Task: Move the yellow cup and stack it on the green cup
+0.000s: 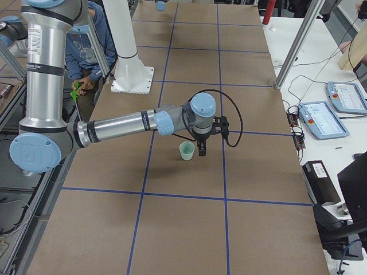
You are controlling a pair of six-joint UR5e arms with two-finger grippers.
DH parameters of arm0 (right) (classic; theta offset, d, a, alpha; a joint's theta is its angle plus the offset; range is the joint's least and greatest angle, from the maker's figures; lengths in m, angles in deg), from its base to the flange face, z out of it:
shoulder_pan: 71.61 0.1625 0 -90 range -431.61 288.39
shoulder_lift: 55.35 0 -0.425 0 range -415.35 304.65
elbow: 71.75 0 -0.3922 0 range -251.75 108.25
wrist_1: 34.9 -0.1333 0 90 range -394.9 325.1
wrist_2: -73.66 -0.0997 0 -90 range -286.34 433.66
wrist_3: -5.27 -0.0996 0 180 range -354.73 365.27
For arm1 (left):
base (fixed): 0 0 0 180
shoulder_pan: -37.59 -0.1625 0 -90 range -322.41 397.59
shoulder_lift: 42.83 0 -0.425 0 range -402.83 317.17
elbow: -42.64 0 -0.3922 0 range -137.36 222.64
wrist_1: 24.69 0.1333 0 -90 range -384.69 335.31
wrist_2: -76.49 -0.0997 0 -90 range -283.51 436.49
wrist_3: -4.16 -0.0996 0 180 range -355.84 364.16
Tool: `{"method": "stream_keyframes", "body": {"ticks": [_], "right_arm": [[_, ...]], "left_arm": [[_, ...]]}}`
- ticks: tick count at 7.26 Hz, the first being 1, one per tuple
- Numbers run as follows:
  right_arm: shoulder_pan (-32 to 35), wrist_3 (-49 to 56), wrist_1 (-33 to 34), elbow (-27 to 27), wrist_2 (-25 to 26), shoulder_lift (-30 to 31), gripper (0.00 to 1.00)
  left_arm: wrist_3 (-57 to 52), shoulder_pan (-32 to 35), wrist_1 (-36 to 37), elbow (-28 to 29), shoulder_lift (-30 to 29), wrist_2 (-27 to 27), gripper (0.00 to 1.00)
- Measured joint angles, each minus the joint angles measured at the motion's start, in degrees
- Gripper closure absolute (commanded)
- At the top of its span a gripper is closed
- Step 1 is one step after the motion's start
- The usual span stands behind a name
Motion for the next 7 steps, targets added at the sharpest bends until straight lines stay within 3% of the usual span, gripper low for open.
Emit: {"method": "stream_keyframes", "body": {"ticks": [2,4,7], "right_arm": [[0.00,0.01,0.00,0.32,-0.02,0.05,0.00],[0.03,0.01,-0.05,0.42,-0.69,0.43,0.00],[0.04,0.01,0.01,1.05,-1.22,0.81,0.00]], "left_arm": [[-1.00,0.06,1.32,0.55,-2.00,-3.92,1.00],[-2.72,1.31,1.42,0.27,-2.17,-12.24,1.00],[-8.70,6.30,1.00,-3.28,-2.25,-30.31,1.00]]}}
